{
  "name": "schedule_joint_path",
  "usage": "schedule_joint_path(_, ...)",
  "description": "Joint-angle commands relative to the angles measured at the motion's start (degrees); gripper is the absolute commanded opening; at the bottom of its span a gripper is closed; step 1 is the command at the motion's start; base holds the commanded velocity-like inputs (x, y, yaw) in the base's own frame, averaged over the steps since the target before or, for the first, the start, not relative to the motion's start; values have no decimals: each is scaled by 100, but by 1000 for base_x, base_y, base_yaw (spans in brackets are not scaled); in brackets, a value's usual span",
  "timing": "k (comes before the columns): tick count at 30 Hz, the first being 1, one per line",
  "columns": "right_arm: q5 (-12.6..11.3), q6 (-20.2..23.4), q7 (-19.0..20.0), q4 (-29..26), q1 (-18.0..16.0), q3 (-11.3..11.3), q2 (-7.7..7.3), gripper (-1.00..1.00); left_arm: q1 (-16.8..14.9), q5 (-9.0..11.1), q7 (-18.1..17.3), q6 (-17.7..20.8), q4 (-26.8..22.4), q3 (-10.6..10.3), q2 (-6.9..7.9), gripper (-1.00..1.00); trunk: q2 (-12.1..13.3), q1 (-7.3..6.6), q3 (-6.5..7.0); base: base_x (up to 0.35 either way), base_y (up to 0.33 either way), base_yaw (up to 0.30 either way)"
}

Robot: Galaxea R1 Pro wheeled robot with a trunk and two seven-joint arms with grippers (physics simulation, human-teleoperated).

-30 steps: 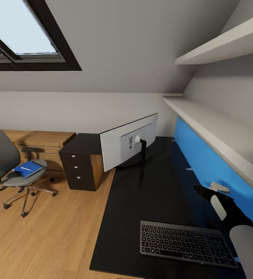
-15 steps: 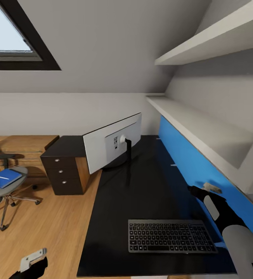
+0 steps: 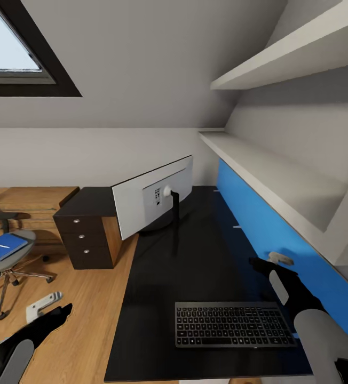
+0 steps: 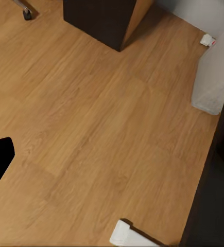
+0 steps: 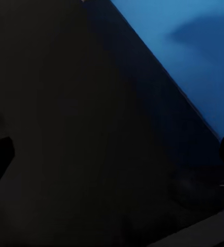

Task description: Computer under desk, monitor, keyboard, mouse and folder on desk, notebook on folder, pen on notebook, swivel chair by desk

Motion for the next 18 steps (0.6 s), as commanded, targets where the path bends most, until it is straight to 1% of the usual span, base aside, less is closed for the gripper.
schedule_joint_path(1,-51,30,-33,-13,-4,4,3,100,-5,95,51,25,-14,50,13,100,-13,4,-13,0,0,0)
schedule_joint_path(4,-41,44,-40,-18,-4,7,7,100,-4,127,51,32,-20,114,13,100,-13,4,-13,0,0,0)
schedule_joint_path(10,-38,64,-42,-24,-4,8,11,100,0,142,51,37,-17,139,0,100,-13,4,-13,0,0,0)
schedule_joint_path(11,-37,65,-43,-29,-4,1,12,100,1,142,43,22,262,130,-29,100,-13,4,-13,0,0,0)
schedule_joint_path(13,-37,64,-43,-28,-4,4,15,100,2,142,43,21,275,132,-30,100,-13,4,-13,0,-2,0)
schedule_joint_path(18,-37,62,-43,-21,-4,8,17,100,1,135,42,13,293,136,-28,100,-13,4,-13,66,-174,0)
